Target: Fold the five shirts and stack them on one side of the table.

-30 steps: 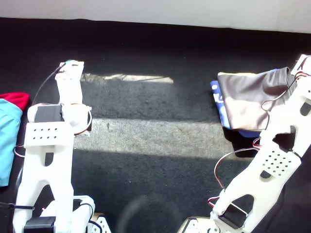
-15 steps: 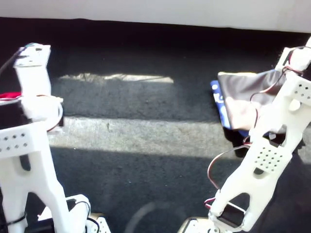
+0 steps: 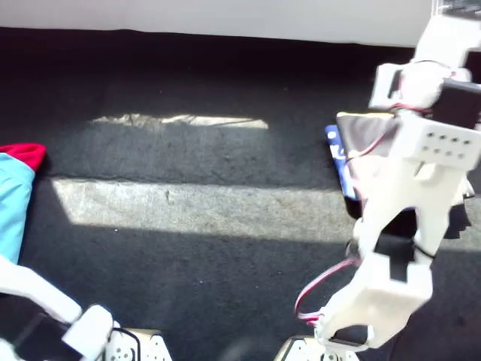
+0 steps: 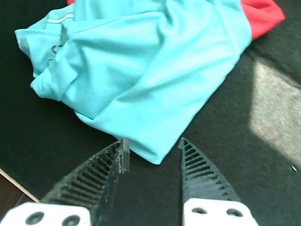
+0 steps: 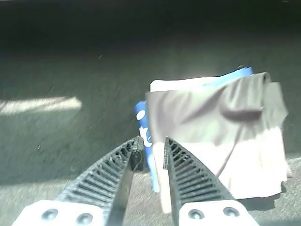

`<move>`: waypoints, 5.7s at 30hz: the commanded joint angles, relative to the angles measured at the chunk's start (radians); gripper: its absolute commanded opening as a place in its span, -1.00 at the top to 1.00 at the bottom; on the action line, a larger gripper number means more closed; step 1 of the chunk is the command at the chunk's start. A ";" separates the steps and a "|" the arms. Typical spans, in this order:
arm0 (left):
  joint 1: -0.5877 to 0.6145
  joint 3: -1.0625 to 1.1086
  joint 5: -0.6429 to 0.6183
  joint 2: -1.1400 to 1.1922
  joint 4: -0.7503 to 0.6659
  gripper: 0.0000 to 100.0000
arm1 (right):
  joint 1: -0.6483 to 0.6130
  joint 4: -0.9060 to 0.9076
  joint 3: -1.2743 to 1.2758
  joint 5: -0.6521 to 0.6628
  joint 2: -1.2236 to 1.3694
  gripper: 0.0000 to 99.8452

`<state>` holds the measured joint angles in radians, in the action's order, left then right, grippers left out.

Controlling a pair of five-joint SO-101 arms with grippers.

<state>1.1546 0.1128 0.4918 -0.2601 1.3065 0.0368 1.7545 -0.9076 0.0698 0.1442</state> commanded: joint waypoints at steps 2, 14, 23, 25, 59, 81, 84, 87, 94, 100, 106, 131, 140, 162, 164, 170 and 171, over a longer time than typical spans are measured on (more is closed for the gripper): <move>0.114 -0.171 0.011 0.211 -0.140 0.57 | -0.127 0.008 0.374 0.008 -0.266 0.83; 0.168 -0.727 0.011 0.803 -0.244 0.57 | -0.206 0.004 0.969 0.011 -0.607 0.83; 0.150 -1.049 0.012 1.190 -0.241 0.57 | -0.206 0.004 1.036 0.011 -0.664 0.83; 0.150 -1.116 0.011 1.262 -0.235 0.58 | -0.205 0.004 1.036 0.011 -0.665 0.83; -0.156 -1.751 -0.124 0.947 0.460 0.98 | -0.205 0.004 1.038 0.006 -0.656 0.83; -0.800 -1.118 -0.198 -0.016 0.454 0.98 | -0.205 -0.047 1.202 0.002 -0.667 0.83; -0.905 -1.086 -0.230 -0.041 0.454 0.98 | -0.205 -0.077 1.230 0.002 -0.667 0.83; -0.978 -1.024 -0.272 -0.041 0.456 0.98 | -0.205 -0.096 1.228 0.002 -0.667 0.83; -1.161 -0.785 -0.313 -0.039 0.453 0.98 | -0.205 -0.110 1.228 0.005 -0.667 0.83; -1.230 -0.567 -0.313 -0.039 0.453 0.82 | -0.205 -0.116 1.227 0.006 -0.667 0.83; -1.187 -0.490 -0.310 -0.044 0.454 0.59 | -0.205 -0.139 1.227 0.008 -0.667 0.83; -0.314 0.504 0.129 -0.038 -0.425 0.59 | -0.590 -0.143 0.768 0.002 -0.303 0.83; -0.180 0.716 0.141 0.030 -0.787 0.59 | -0.903 -0.202 0.636 0.002 -0.056 0.83; 0.048 -0.044 0.009 0.743 -0.707 0.59 | -0.641 -0.269 0.549 0.002 0.358 0.83; 0.041 -0.107 -0.025 0.743 -0.605 0.59 | -0.572 -0.265 0.549 0.002 0.361 0.83; -0.013 -0.231 -0.029 0.743 -0.348 0.59 | -0.487 -0.262 0.549 0.002 0.265 0.83; -0.021 -0.240 -0.029 0.743 -0.313 0.59 | -0.486 -0.262 0.549 0.002 0.236 0.83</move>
<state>1.1577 -0.0621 0.4687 0.4887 0.8953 -0.4680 1.4922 -0.3138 0.0729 0.4941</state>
